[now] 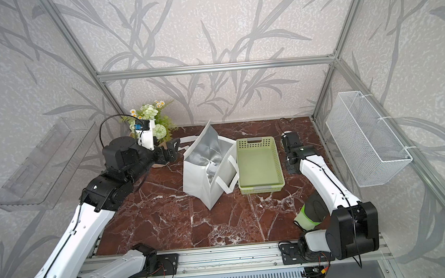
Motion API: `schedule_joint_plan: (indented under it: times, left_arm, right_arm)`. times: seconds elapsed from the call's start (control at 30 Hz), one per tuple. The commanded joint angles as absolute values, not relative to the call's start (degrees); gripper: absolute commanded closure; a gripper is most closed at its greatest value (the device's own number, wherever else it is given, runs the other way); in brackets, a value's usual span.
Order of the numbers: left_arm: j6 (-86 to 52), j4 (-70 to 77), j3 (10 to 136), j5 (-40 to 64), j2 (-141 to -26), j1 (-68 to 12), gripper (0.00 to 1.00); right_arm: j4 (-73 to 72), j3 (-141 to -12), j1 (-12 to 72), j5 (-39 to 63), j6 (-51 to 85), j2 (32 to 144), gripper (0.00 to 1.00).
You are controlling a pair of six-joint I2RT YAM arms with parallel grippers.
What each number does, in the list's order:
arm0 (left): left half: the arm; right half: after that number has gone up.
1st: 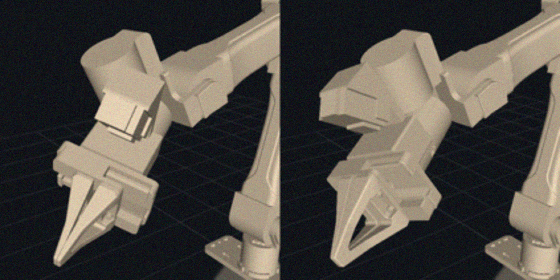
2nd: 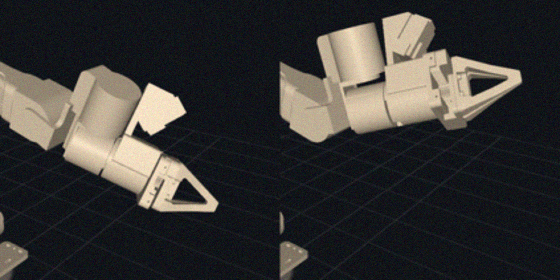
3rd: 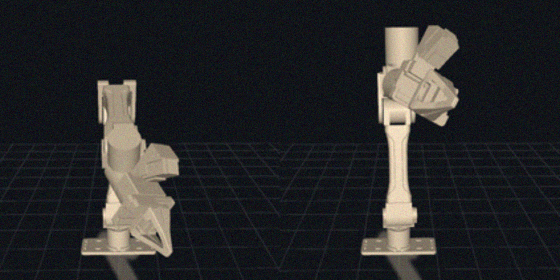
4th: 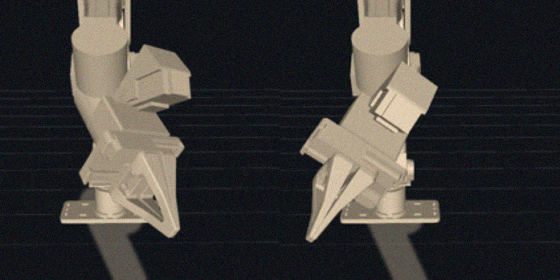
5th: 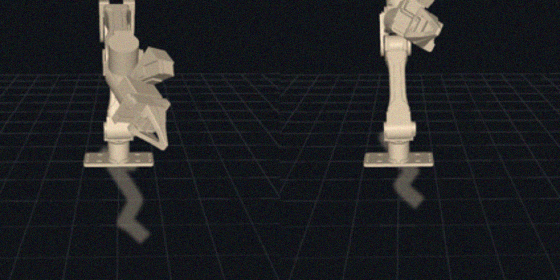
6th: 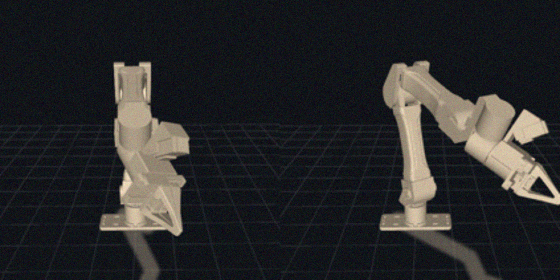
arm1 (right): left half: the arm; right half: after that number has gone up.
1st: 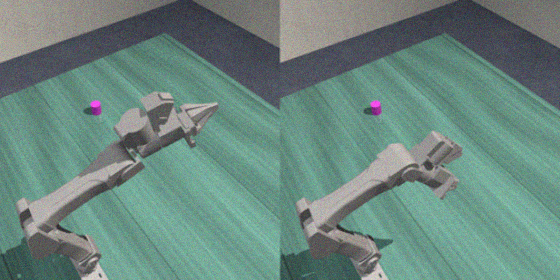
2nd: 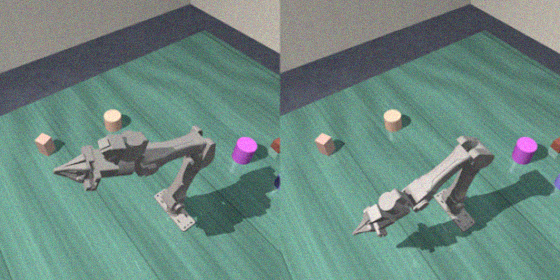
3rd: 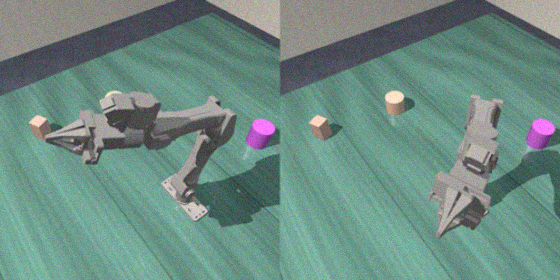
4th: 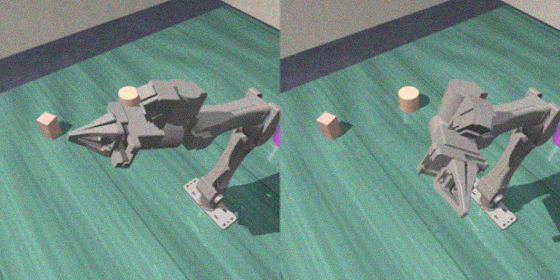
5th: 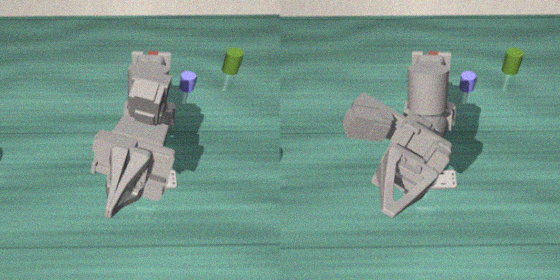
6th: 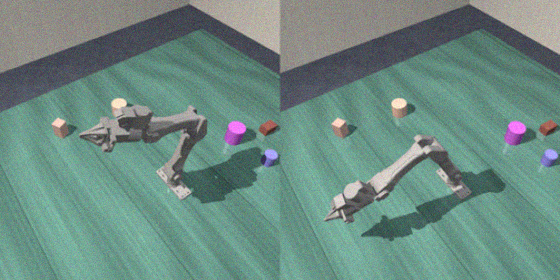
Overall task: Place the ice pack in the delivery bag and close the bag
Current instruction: Place the adhesive seal at the center of the board, then close the delivery bag at the center of the board.
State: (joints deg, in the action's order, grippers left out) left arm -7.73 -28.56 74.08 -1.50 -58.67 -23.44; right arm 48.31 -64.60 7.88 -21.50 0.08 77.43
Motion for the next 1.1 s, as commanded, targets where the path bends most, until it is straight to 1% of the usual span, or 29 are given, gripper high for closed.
schedule_joint_plan:
  times: [0.0,0.03,0.13,0.23,0.33,0.43,0.53,0.6,0.7,0.8,0.9,1.07]
  left_arm:
    - [-8.34,-32.4,74.0,-1.99,-57.94,-23.12,0.02]
    - [-8.35,-33.21,74.16,-1.73,-57.84,-23.07,0.02]
    - [-7.84,-36.33,74.35,-0.68,-56.92,-23.03,0.02]
    - [-6.45,-40.23,74.23,1.27,-55.13,-23.03,0.01]
    - [-5.37,-43.45,72.65,4.84,-52.38,-22.94,0.01]
    - [-5.57,-43.48,68.76,10.73,-48.51,-22.94,0.02]
    - [-6.22,-39.39,62.4,17.92,-44.78,-22.95,0.02]
    - [-5.18,-33.93,57.0,23.46,-42.73,-23.03,0.03]
    - [-2.36,-25.58,50.41,27.39,-40.83,-23.03,0.03]
    - [1.82,-22.33,48.34,24.75,-41.9,-23.0,0.02]
    - [4.24,-22.25,48.53,20.96,-44.64,-22.94,0.02]
    - [9.64,-18.16,47.29,20.41,-47.84,-22.51,0.03]
  right_arm:
    - [48.04,-69.32,7.86,-12.89,-1.37,75.08,0.48]
    - [48.06,-70.0,7.97,-12.01,-1.93,74.45,0.42]
    - [48.21,-72.34,8.04,-10.02,-4.41,72.04,0.31]
    - [47.48,-75.65,8.24,-4.9,-8.14,70.18,0.28]
    - [44.66,-78.31,9.15,4.57,-13.18,69.68,0.22]
    - [40.62,-78.81,9.92,17.55,-19.1,70.76,0.15]
    - [34.18,-76.63,10.02,30.33,-24.42,72.27,0.07]
    - [28.09,-74.81,10.02,38.82,-26.32,73.94,0.03]
    - [20.5,-73.96,10.1,49.27,-26.96,77.83,0.02]
    - [16.68,-74.61,10.5,53.68,-27.12,82.09,0.02]
    - [13.33,-75.45,11.23,54.91,-26.95,85.76,0.02]
    - [12.43,-77.52,13.01,56.77,-27.69,91.34,0.02]
